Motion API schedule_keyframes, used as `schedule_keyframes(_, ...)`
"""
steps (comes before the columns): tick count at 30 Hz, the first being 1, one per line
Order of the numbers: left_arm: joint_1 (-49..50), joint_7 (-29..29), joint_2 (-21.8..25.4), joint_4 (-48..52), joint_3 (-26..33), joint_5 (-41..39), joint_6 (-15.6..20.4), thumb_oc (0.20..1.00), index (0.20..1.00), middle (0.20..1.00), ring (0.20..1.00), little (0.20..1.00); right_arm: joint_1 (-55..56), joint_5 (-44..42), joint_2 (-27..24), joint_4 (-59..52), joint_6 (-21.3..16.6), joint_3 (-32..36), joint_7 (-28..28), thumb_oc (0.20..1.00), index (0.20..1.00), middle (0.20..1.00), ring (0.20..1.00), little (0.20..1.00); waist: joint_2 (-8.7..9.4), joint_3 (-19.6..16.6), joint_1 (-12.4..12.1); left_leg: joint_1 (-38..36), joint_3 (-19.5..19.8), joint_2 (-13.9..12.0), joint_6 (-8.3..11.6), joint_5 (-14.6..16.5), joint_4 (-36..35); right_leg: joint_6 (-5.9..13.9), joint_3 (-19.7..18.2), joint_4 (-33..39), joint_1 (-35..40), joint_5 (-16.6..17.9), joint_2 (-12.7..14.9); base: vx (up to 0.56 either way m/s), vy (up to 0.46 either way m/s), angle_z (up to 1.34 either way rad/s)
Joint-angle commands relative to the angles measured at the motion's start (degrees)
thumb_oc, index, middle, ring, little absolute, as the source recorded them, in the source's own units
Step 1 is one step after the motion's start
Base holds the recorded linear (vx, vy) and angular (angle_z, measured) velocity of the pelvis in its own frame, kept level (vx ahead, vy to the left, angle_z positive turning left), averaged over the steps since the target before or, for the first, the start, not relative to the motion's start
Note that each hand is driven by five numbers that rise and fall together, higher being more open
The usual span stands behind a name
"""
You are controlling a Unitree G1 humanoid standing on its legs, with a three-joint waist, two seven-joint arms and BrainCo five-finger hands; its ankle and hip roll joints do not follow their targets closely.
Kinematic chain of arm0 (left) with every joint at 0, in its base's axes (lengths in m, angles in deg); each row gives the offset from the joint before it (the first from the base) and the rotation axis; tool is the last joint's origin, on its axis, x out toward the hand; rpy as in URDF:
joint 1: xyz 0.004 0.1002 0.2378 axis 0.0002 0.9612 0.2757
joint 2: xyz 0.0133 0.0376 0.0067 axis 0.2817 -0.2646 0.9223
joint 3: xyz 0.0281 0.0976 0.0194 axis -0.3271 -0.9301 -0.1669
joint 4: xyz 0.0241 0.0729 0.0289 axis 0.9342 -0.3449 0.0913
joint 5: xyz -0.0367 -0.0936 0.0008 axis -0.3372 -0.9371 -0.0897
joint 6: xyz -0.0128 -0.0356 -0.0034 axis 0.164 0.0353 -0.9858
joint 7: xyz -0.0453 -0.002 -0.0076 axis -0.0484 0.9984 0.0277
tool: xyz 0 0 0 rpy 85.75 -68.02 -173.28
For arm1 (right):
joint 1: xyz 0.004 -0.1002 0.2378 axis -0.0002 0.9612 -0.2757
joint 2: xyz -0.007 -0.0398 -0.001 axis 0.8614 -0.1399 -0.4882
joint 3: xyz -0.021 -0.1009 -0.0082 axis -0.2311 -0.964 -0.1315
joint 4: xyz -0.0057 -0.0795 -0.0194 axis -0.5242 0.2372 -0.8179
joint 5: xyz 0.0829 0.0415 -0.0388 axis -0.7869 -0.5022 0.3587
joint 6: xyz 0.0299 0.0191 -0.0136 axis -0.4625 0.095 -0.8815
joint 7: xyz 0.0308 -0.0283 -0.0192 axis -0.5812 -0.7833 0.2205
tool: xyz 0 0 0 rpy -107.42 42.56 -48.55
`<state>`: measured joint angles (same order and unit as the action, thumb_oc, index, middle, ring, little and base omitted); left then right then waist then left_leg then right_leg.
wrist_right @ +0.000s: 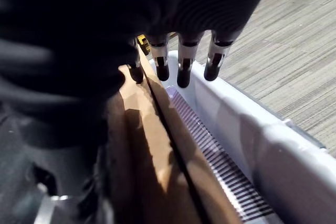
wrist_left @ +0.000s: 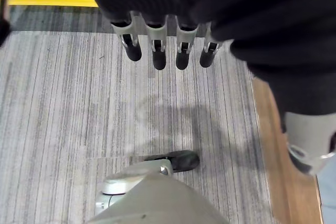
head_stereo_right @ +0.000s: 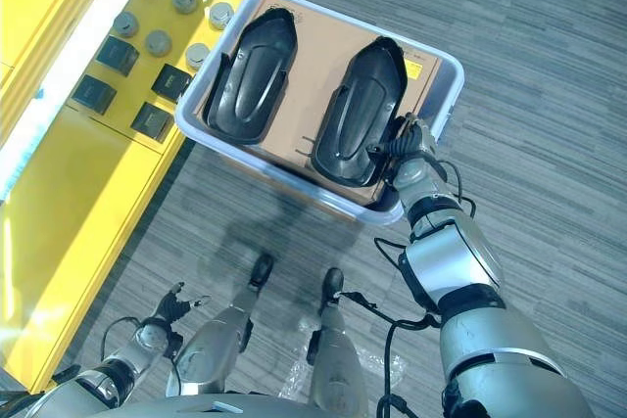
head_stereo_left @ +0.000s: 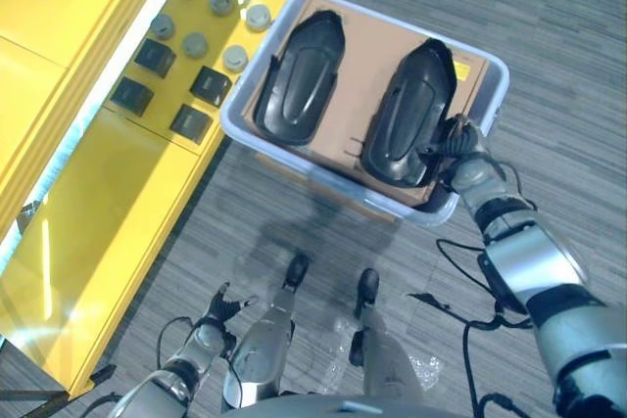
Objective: Move parts from the plastic box to the shelf.
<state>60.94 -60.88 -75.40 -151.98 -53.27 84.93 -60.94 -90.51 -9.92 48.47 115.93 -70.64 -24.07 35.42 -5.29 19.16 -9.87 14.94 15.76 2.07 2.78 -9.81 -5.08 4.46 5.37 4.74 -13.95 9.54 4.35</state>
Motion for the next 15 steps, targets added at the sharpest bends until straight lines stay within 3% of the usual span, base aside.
schedule_keyframes(1,-2.4,-0.5,0.0,-4.0,-2.4,0.1,-0.1,1.000,1.000,1.000,1.000,1.000,-1.7,1.4,-0.6,1.5,-1.1,-4.3,-1.3,0.200,0.200,0.200,0.200,0.200,0.48,-2.3,-0.8,2.3,-1.2,2.5,-0.09,2.0,0.1,3.54,-5.4,0.3,3.9,-6.2,3.1,-0.01,0.009,0.09)
schedule_keyframes(9,-3.2,-0.7,-0.1,-2.0,-2.6,0.2,0.1,1.000,1.000,1.000,1.000,1.000,3.9,-1.1,-1.5,1.7,-0.8,0.2,-0.4,0.200,0.200,0.200,0.200,0.200,0.91,-3.6,0.1,0.6,-1.5,2.0,-0.26,2.8,0.1,3.49,-5.5,0.3,5.4,-7.0,3.1,0.00,0.001,0.00)
schedule_keyframes(14,-3.0,-0.5,1.6,4.3,-0.6,-1.1,0.8,1.000,1.000,1.000,1.000,1.000,8.1,-1.2,-4.0,-4.3,-2.1,2.0,0.3,0.200,0.200,0.200,0.200,0.200,1.19,-4.6,1.0,-0.9,-2.1,1.6,-0.29,3.3,0.1,3.44,-5.5,0.3,6.6,-7.4,3.0,-0.01,-0.020,0.00)
schedule_keyframes(15,-1.8,-1.3,4.1,14.7,2.4,-5.1,1.7,1.000,1.000,1.000,1.000,1.000,11.0,1.4,-6.5,-12.6,-2.4,2.7,1.2,0.200,0.200,0.200,0.200,0.200,1.64,-5.7,1.9,-2.4,-3.0,1.2,-0.36,3.8,0.1,3.27,-5.8,0.3,8.0,-8.0,2.8,0.00,-0.038,-0.04)
